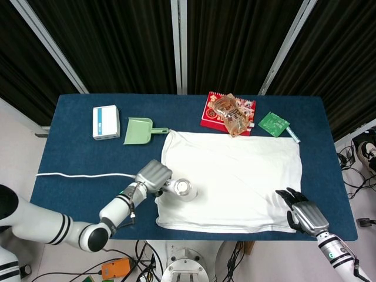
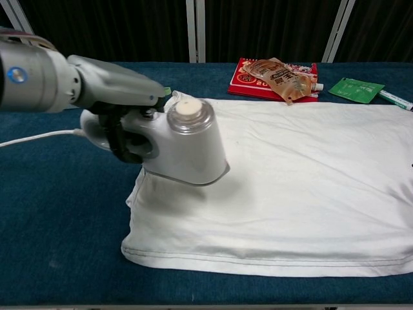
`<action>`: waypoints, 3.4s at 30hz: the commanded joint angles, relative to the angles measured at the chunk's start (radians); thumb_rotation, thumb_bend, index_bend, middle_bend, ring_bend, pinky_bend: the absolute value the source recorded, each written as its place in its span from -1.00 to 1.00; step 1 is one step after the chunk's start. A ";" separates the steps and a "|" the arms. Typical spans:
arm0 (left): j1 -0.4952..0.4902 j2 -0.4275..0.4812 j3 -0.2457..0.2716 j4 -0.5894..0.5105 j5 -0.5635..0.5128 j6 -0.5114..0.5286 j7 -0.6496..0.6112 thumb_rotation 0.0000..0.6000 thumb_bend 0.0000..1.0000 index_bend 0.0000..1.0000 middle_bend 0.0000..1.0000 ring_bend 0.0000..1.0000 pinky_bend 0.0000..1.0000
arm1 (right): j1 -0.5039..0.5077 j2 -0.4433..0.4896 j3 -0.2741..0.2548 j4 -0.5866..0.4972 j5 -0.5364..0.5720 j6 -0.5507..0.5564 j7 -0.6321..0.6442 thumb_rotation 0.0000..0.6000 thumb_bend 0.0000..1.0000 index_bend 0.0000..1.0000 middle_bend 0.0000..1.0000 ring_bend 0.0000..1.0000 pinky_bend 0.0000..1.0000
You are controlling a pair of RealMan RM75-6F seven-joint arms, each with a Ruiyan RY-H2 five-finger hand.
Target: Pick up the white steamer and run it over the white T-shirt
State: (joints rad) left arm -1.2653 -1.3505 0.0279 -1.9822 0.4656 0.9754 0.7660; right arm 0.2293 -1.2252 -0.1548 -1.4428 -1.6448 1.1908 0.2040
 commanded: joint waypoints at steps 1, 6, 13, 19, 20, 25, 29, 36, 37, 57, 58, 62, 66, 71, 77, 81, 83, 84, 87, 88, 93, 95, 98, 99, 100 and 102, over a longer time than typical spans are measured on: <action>-0.073 -0.083 -0.056 0.092 -0.073 -0.032 0.044 1.00 0.05 0.43 0.75 0.43 0.31 | -0.002 0.003 0.001 -0.003 0.003 0.001 -0.004 1.00 0.86 -0.81 -0.65 -0.90 -0.66; -0.171 -0.206 -0.099 0.249 -0.195 -0.067 0.114 1.00 0.05 0.43 0.73 0.42 0.31 | -0.005 0.005 0.002 -0.015 0.007 0.004 -0.016 1.00 0.86 -0.81 -0.65 -0.90 -0.66; -0.261 -0.281 -0.118 0.398 -0.376 -0.124 0.171 0.99 0.05 0.43 0.73 0.42 0.31 | -0.014 0.009 0.002 -0.023 0.017 0.008 -0.021 1.00 0.86 -0.81 -0.65 -0.90 -0.66; -0.299 -0.326 -0.097 0.510 -0.520 -0.155 0.217 1.00 0.05 0.43 0.73 0.42 0.31 | -0.016 0.008 0.003 -0.023 0.019 0.007 -0.020 1.00 0.86 -0.81 -0.65 -0.90 -0.66; -0.301 -0.331 -0.094 0.526 -0.539 -0.160 0.222 1.00 0.05 0.43 0.73 0.42 0.31 | -0.017 0.008 0.003 -0.024 0.019 0.008 -0.020 1.00 0.86 -0.81 -0.65 -0.90 -0.66; -0.281 -0.340 -0.093 0.599 -0.601 -0.187 0.206 1.00 0.05 0.43 0.72 0.41 0.30 | -0.018 0.009 0.004 -0.026 0.020 0.007 -0.021 1.00 0.86 -0.81 -0.65 -0.90 -0.66; -0.242 -0.327 -0.088 0.639 -0.614 -0.199 0.175 1.00 0.05 0.43 0.70 0.39 0.26 | -0.017 0.008 0.005 -0.029 0.024 0.003 -0.023 1.00 0.86 -0.81 -0.65 -0.90 -0.66; -0.153 -0.309 -0.059 0.701 -0.563 -0.180 0.122 0.99 0.03 0.43 0.69 0.37 0.26 | -0.015 0.009 0.009 -0.035 0.024 0.002 -0.030 1.00 0.86 -0.81 -0.65 -0.90 -0.66; -0.139 -0.306 -0.057 0.707 -0.549 -0.176 0.111 1.00 0.03 0.43 0.68 0.37 0.26 | -0.015 0.009 0.009 -0.035 0.024 0.001 -0.030 1.00 0.86 -0.81 -0.65 -0.90 -0.66; 0.149 0.021 -0.018 0.364 -0.168 -0.095 -0.143 0.93 0.01 0.43 0.68 0.37 0.26 | -0.007 0.025 0.025 -0.041 0.015 0.023 -0.021 1.00 0.86 -0.81 -0.65 -0.90 -0.66; 0.163 0.031 -0.010 0.351 -0.153 -0.091 -0.152 0.92 0.01 0.43 0.68 0.37 0.26 | -0.007 0.028 0.027 -0.041 0.015 0.027 -0.020 1.00 0.86 -0.81 -0.65 -0.90 -0.66; 0.211 0.051 0.029 0.319 -0.097 -0.071 -0.164 0.90 0.00 0.42 0.66 0.35 0.26 | -0.008 0.038 0.036 -0.043 0.015 0.041 -0.016 1.00 0.86 -0.81 -0.65 -0.90 -0.66; 0.236 0.049 0.052 0.317 -0.087 -0.062 -0.158 0.89 -0.03 0.39 0.62 0.32 0.26 | -0.007 0.045 0.039 -0.049 0.007 0.053 -0.017 1.00 0.86 -0.81 -0.65 -0.90 -0.66; 0.254 0.065 0.057 0.286 -0.104 -0.053 -0.155 0.88 -0.35 -0.18 0.10 -0.12 -0.12 | -0.009 0.055 0.043 -0.051 0.010 0.061 -0.019 1.00 0.86 -0.82 -0.65 -0.90 -0.66; 0.340 0.074 0.043 0.250 0.045 0.051 -0.238 0.87 -0.76 -0.99 -0.74 -0.84 -0.73 | -0.026 0.094 0.070 -0.061 0.034 0.110 -0.012 1.00 0.70 -0.84 -0.65 -0.90 -0.66; 0.426 0.118 0.051 0.196 0.184 0.123 -0.330 0.86 -0.78 -1.00 -0.85 -0.93 -0.75 | -0.034 0.136 0.091 -0.078 0.061 0.132 -0.009 1.00 0.59 -0.88 -0.66 -0.90 -0.67; 0.478 0.148 0.059 0.169 0.260 0.171 -0.384 0.86 -0.78 -1.00 -0.86 -0.94 -0.79 | -0.037 0.154 0.101 -0.082 0.074 0.138 -0.003 1.00 0.43 -0.88 -0.66 -0.90 -0.66; 0.519 0.166 0.065 0.160 0.315 0.213 -0.429 0.86 -0.79 -1.00 -0.86 -0.94 -0.82 | -0.039 0.165 0.106 -0.085 0.082 0.142 0.003 1.00 0.35 -0.89 -0.66 -0.90 -0.66; 0.636 0.191 0.083 0.180 0.461 0.346 -0.549 0.86 -0.82 -1.00 -0.86 -0.95 -0.90 | -0.052 0.194 0.120 -0.092 0.102 0.162 0.014 1.00 -0.03 -0.91 -0.66 -0.90 -0.67; 0.672 0.194 0.091 0.197 0.502 0.387 -0.583 0.86 -0.83 -1.00 -0.86 -0.96 -0.94 | -0.058 0.202 0.123 -0.095 0.109 0.170 0.016 1.00 -0.23 -0.93 -0.66 -0.90 -0.67; 0.855 0.197 0.133 0.312 0.669 0.578 -0.730 0.47 -0.95 -1.00 -0.93 -1.00 -1.00 | -0.100 0.244 0.146 -0.115 0.157 0.227 -0.009 1.00 -0.87 -1.00 -0.86 -1.00 -0.94; 0.909 0.199 0.148 0.339 0.711 0.624 -0.771 0.24 -0.97 -1.00 -0.95 -1.00 -1.00 | -0.117 0.245 0.151 -0.118 0.157 0.258 -0.012 1.00 -0.93 -1.00 -0.95 -1.00 -1.00; 0.989 0.197 0.167 0.372 0.764 0.680 -0.821 0.06 -0.99 -1.00 -0.95 -1.00 -1.00 | -0.141 0.240 0.150 -0.118 0.141 0.299 -0.005 1.00 -0.93 -1.00 -1.00 -1.00 -1.00; 1.016 0.195 0.174 0.381 0.782 0.698 -0.827 0.06 -0.99 -1.00 -0.95 -1.00 -1.00 | -0.149 0.237 0.149 -0.117 0.132 0.314 -0.007 1.00 -0.93 -1.00 -1.00 -1.00 -1.00; 1.035 0.192 0.177 0.386 0.794 0.710 -0.830 0.06 -0.99 -1.00 -0.95 -1.00 -1.00 | -0.155 0.233 0.148 -0.118 0.125 0.325 -0.009 1.00 -0.93 -1.00 -1.00 -1.00 -1.00; 1.074 0.187 0.182 0.391 0.816 0.732 -0.833 0.06 -0.99 -1.00 -0.95 -1.00 -1.00 | -0.166 0.229 0.145 -0.125 0.110 0.344 -0.017 1.00 -0.93 -1.00 -1.00 -1.00 -1.00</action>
State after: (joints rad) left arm -0.2290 -1.1604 0.1941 -1.6113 1.2568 1.6830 -0.0492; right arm 0.0717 -0.9922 -0.0081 -1.5631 -1.5254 1.5253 0.1923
